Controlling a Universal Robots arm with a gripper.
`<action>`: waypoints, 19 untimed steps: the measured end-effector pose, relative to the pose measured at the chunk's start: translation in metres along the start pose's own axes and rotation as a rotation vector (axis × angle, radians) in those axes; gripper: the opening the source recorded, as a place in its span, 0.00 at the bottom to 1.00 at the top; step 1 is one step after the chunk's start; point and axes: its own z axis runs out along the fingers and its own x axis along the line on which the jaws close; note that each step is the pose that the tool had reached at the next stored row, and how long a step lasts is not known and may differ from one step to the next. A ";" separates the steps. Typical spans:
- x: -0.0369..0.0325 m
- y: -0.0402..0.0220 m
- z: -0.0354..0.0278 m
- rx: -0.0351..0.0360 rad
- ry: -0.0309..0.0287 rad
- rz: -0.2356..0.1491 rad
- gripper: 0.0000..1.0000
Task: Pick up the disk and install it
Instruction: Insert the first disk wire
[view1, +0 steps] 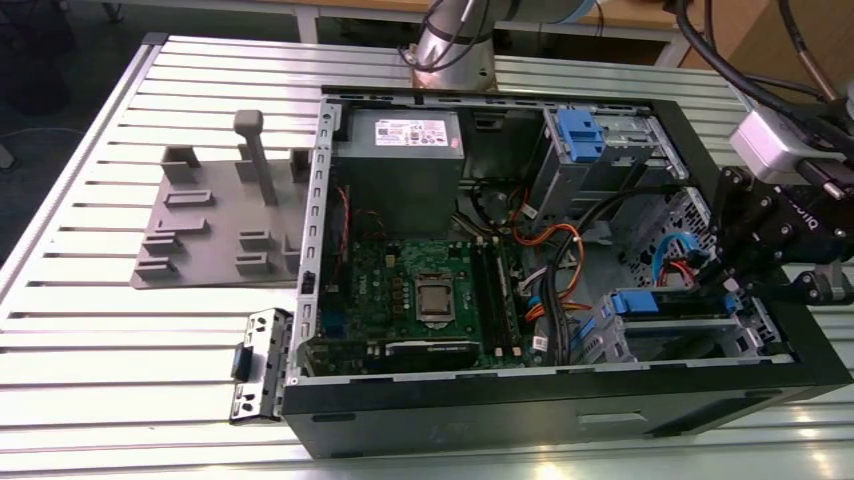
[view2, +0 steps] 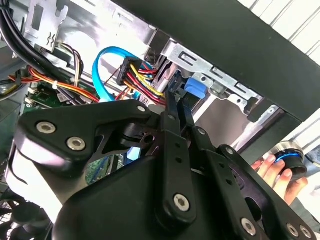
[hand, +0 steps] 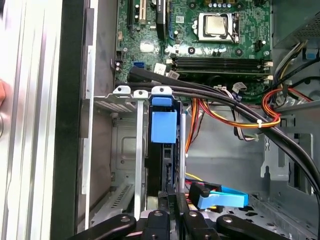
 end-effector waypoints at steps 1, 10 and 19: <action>0.0000 0.0008 0.0007 0.0000 0.0001 0.000 0.17; -0.0003 0.0031 0.0064 0.0001 0.0007 0.000 0.17; -0.0002 0.0030 0.0068 0.0000 0.0004 0.000 0.25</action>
